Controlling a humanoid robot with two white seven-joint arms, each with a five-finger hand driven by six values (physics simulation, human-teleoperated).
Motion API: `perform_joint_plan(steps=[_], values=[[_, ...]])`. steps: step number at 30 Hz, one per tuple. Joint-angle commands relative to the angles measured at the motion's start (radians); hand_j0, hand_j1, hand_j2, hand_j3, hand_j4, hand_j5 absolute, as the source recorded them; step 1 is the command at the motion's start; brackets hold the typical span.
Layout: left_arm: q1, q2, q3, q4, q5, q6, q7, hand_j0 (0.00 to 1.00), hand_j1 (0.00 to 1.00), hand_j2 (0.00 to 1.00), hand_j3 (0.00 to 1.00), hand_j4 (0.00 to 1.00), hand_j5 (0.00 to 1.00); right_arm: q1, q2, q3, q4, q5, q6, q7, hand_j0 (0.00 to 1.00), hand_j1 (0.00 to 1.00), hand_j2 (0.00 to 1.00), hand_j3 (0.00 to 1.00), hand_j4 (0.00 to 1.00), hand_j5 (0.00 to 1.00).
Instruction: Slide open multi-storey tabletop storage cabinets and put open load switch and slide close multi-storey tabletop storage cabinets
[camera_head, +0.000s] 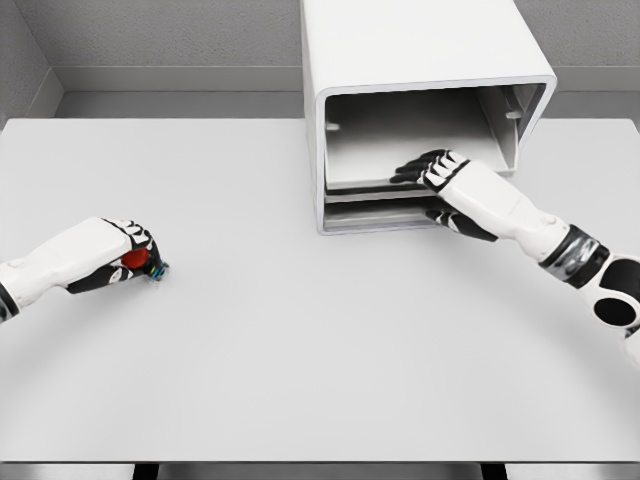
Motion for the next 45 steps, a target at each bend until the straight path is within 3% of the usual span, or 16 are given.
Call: perform_joint_plan(steps=[1, 6, 25, 29, 33, 37, 45], values=[[-0.002, 0.001, 0.001, -0.004, 0.008, 0.003, 0.001, 0.39, 0.39, 0.39, 0.39, 0.39, 0.39, 0.003, -0.025, -0.003, -0.026, -0.010, -0.001, -0.002, 0.73, 0.73, 0.73, 0.73, 0.73, 0.73], [-0.008, 0.001, 0.001, -0.014, 0.009, 0.003, 0.001, 0.39, 0.39, 0.39, 0.39, 0.39, 0.39, 0.069, -0.045, -0.063, -0.083, -0.010, -0.001, -0.002, 0.73, 0.73, 0.73, 0.73, 0.73, 0.73], [-0.031, -0.004, 0.035, -0.087, 0.015, 0.003, 0.001, 0.39, 0.39, 0.39, 0.39, 0.39, 0.39, 0.140, -0.159, -0.071, -0.164, -0.058, -0.001, -0.005, 0.73, 0.73, 0.73, 0.73, 0.73, 0.73], [-0.046, -0.004, 0.035, -0.103, 0.017, 0.003, 0.001, 0.39, 0.39, 0.39, 0.39, 0.39, 0.39, 0.207, -0.160, -0.147, -0.201, -0.064, -0.001, -0.004, 0.73, 0.73, 0.73, 0.73, 0.73, 0.73], [-0.066, -0.004, 0.035, -0.110, 0.018, 0.003, 0.001, 0.39, 0.39, 0.39, 0.39, 0.39, 0.39, 0.212, -0.180, -0.155, -0.213, -0.070, -0.001, -0.004, 0.73, 0.73, 0.73, 0.73, 0.73, 0.73], [-0.077, -0.007, 0.033, -0.112, 0.021, 0.003, 0.001, 0.39, 0.39, 0.39, 0.39, 0.39, 0.39, 0.285, -0.186, -0.289, -0.279, -0.110, -0.001, -0.001, 0.73, 0.73, 0.73, 0.73, 0.73, 0.73], [-0.100, -0.012, 0.032, -0.144, 0.023, 0.003, 0.001, 0.39, 0.39, 0.39, 0.39, 0.39, 0.39, 0.330, -0.202, -0.477, -0.302, -0.170, -0.001, -0.002, 0.73, 0.73, 0.73, 0.73, 0.73, 0.73]])
